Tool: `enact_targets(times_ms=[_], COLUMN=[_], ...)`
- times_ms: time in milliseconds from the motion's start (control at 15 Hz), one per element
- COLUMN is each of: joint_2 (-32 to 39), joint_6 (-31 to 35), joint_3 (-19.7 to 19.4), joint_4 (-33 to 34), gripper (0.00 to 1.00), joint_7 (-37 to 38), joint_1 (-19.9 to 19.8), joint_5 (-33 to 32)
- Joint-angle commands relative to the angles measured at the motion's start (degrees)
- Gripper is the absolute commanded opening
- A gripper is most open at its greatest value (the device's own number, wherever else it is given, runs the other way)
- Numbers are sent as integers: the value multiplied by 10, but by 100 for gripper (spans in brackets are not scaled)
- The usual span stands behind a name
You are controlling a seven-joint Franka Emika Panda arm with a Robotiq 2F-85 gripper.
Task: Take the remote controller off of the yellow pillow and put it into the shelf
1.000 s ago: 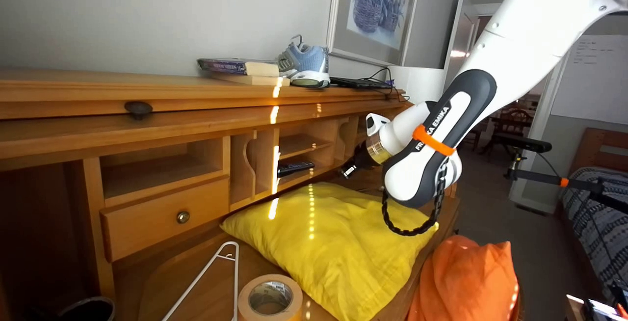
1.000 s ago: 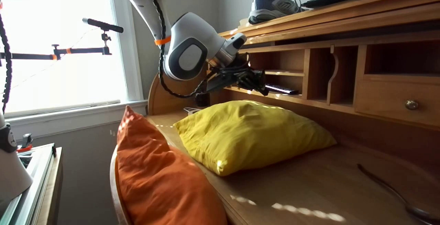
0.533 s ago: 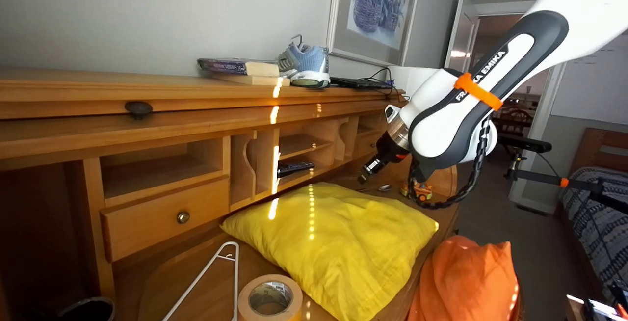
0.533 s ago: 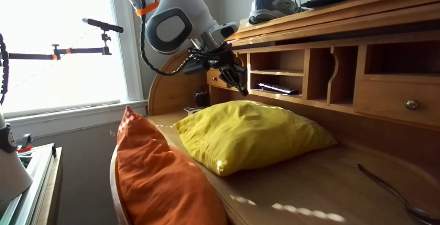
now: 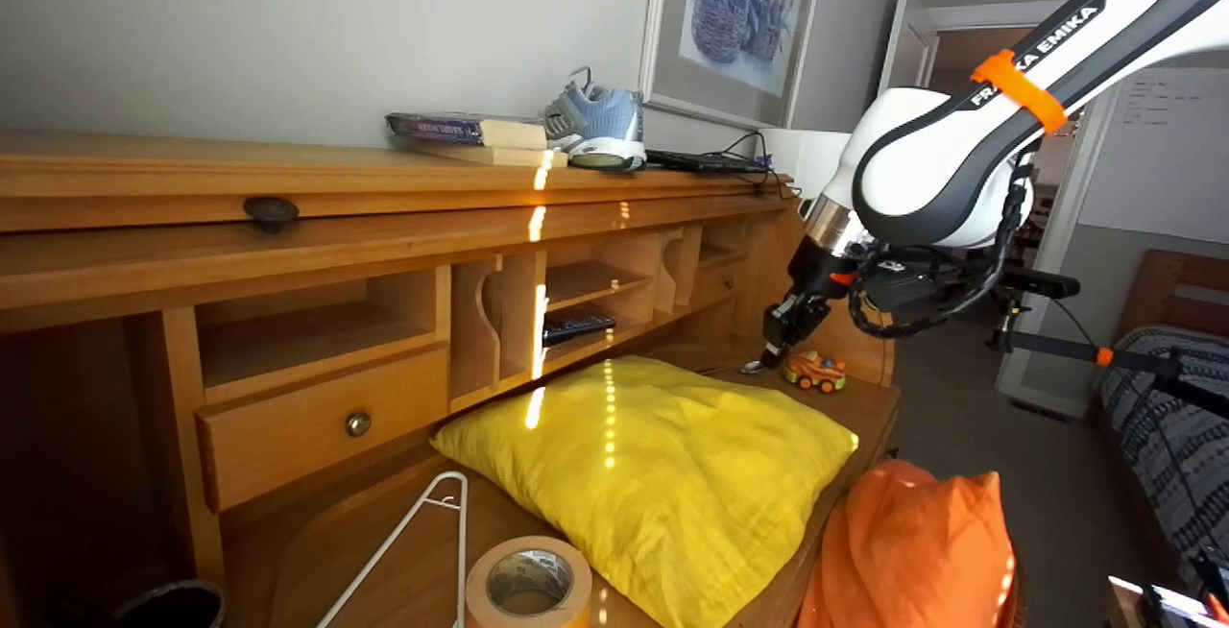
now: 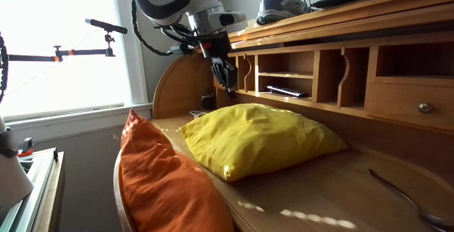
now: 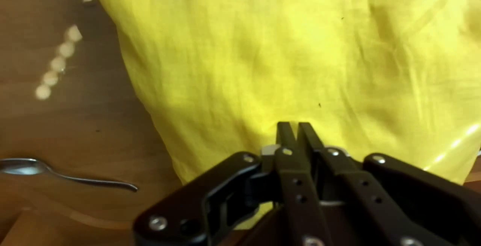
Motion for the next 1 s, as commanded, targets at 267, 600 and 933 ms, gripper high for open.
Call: enact_targets(times_ms=[267,600,933], joint_2=[-96,-122,-106], joint_6=[-80,-81,-66], joint_3=[45,50,48], joint_4=[-47,-72,-64], gripper=[71,100,100], joint_7=[33,30,23], joint_1=[-39,-41,-36], joint_5=[-9,-10,0])
